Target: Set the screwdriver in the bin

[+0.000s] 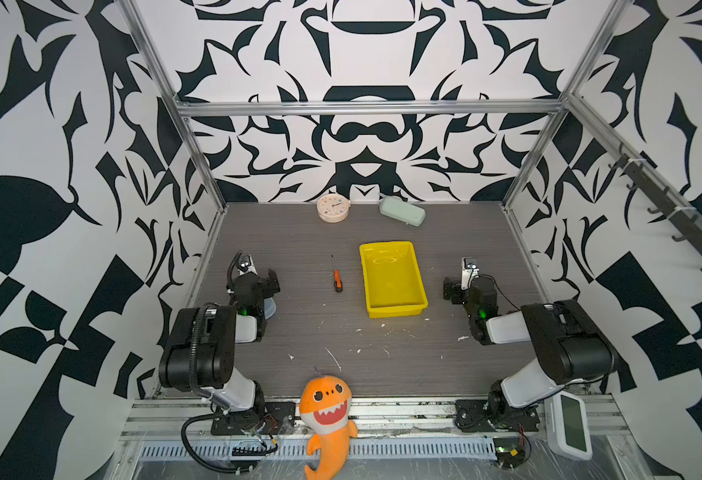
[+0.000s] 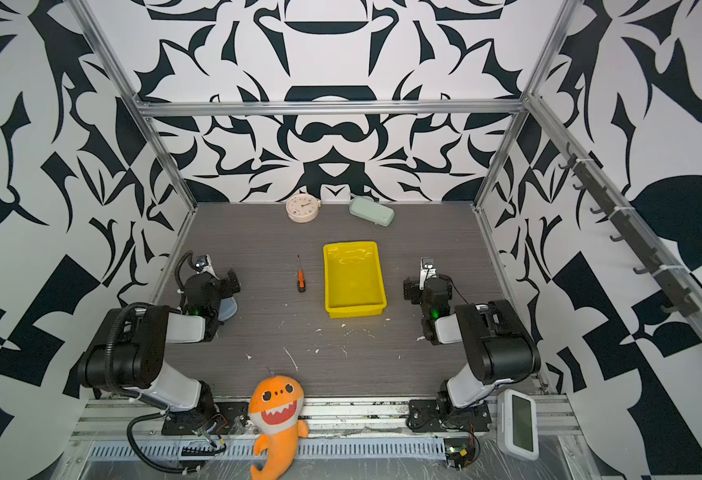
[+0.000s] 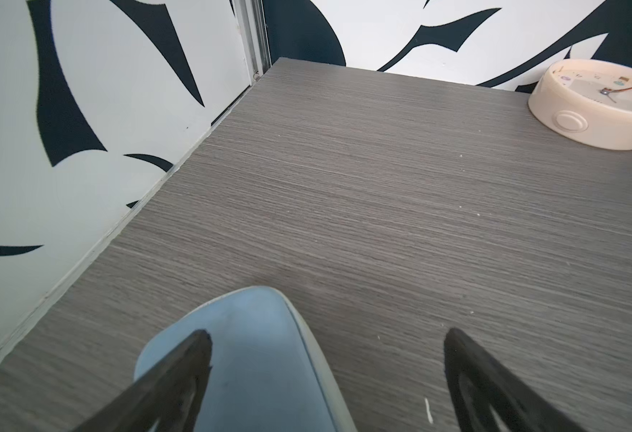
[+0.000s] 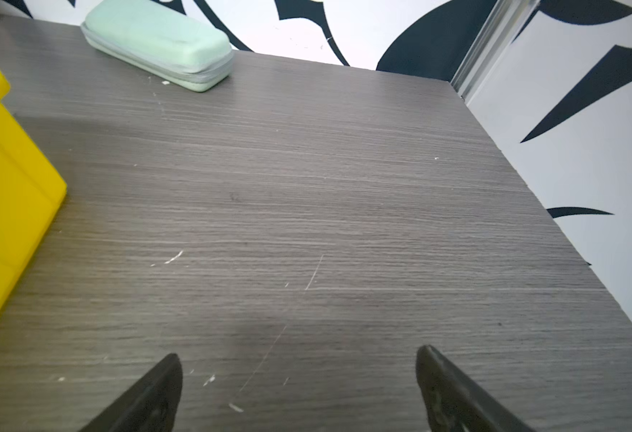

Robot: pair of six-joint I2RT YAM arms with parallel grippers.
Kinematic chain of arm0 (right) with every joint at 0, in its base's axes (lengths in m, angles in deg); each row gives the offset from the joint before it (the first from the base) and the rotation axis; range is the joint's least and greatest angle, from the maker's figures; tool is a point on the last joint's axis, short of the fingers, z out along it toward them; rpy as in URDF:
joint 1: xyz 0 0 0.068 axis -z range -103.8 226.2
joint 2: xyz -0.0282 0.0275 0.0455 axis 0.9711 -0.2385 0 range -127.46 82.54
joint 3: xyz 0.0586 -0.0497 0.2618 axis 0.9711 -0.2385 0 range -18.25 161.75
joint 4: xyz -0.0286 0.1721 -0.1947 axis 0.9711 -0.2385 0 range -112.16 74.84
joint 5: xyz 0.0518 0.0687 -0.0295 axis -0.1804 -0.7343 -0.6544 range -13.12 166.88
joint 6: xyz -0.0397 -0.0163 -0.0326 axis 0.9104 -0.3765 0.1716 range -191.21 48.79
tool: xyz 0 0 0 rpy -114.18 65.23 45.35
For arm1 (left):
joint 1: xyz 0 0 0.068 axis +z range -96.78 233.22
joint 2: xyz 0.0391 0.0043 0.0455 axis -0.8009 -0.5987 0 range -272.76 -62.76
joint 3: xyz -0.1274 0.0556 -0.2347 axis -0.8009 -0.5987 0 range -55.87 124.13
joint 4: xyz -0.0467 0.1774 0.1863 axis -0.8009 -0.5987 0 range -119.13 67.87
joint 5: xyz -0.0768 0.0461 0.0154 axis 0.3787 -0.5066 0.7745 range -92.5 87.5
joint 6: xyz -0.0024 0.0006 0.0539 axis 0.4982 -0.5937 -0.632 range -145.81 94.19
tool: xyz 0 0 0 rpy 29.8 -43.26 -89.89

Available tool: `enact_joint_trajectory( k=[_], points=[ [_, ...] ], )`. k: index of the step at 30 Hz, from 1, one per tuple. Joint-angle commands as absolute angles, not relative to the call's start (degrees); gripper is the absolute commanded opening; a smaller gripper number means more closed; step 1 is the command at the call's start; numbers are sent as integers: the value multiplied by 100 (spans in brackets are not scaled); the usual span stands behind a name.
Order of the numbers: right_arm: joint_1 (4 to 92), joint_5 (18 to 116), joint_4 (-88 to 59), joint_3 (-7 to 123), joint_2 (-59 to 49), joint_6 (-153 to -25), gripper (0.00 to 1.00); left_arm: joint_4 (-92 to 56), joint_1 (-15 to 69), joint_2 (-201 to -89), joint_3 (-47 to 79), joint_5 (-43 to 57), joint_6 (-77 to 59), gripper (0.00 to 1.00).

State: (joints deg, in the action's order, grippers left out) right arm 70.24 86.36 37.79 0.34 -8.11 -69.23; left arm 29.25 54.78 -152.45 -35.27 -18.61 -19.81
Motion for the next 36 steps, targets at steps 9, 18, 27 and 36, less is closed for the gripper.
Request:
enact_joint_trajectory(
  k=[9,18,27,36],
  points=[
    [7075,8506,3775,178,-656,-7029,100,3074,5497,-15164,-3481,-1826,-1894,99],
    [7068,8515,3783,174,-651,-7028,100,3070,5498,-15164,-3482,-1831,-1896,99],
    [7067,8488,3765,190,-661,-7006,100,3061,5498,-15163,-3476,-1824,-1896,99],
    [6643,9296,2827,207,450,-6922,100,3103,5444,-14672,-3650,-1141,-2224,99]
  ],
)
